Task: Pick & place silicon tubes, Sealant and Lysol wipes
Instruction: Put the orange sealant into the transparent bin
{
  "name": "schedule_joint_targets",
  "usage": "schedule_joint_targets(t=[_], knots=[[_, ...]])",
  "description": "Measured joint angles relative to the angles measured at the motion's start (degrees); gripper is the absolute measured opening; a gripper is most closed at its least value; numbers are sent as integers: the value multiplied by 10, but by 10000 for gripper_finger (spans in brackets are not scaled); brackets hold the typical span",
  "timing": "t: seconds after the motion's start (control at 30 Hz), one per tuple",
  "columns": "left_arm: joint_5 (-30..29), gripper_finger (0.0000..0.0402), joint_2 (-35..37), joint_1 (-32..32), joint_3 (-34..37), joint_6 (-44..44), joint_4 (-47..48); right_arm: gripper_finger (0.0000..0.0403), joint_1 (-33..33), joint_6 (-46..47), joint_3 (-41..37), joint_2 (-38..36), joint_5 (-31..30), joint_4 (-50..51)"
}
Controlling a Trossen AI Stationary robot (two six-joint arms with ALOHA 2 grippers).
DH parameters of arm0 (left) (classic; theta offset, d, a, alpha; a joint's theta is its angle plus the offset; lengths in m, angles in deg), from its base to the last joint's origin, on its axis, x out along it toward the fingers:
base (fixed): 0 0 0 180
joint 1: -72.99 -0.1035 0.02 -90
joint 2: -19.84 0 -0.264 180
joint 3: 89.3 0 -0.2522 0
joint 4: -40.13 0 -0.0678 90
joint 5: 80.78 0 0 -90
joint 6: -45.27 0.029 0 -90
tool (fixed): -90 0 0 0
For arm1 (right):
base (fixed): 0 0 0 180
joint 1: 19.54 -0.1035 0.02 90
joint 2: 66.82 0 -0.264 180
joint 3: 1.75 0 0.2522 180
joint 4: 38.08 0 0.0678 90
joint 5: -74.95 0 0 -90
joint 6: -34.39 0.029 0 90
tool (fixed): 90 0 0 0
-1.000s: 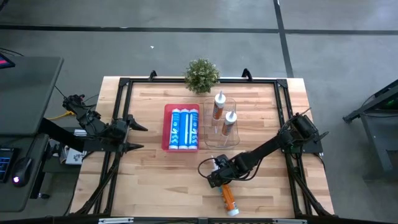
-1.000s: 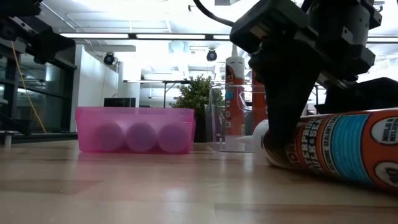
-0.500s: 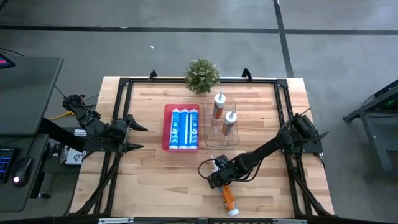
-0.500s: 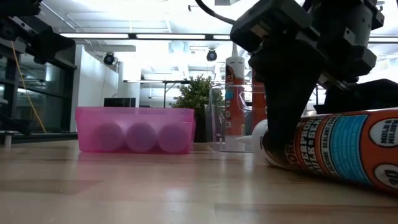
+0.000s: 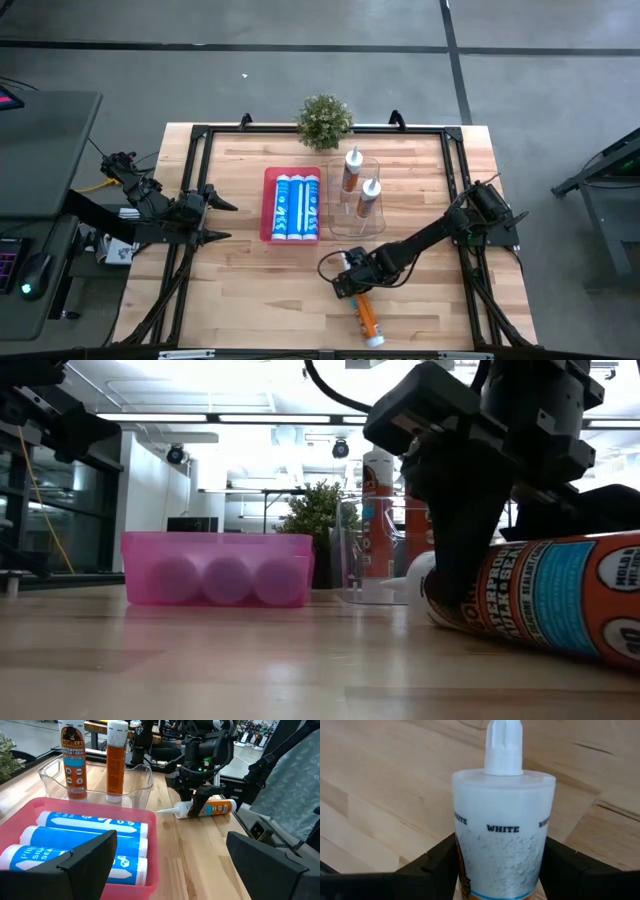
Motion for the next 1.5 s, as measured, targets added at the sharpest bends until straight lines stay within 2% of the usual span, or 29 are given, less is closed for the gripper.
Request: schedule_joint_targets(t=[0.23,0.53,0.6,0.73,1.0,1.2,1.37,1.5], knots=[[0,370,0,0,0,0,0,212,0,4,0,0,2,15],[0,370,0,0,0,0,0,212,0,-44,1,-1,31,-22],[0,370,0,0,0,0,0,212,-3,-52,14,-1,18,-4],[0,370,0,0,0,0,0,211,-5,-89,75,3,-19,93],[0,370,0,0,0,0,0,209,-13,-148,238,0,-146,253],[0,370,0,0,0,0,0,209,-30,-149,356,-2,-325,355],[0,370,0,0,0,0,0,209,-29,-172,400,-2,-475,389],[0,370,0,0,0,0,0,209,-12,-218,405,-2,-553,381]])
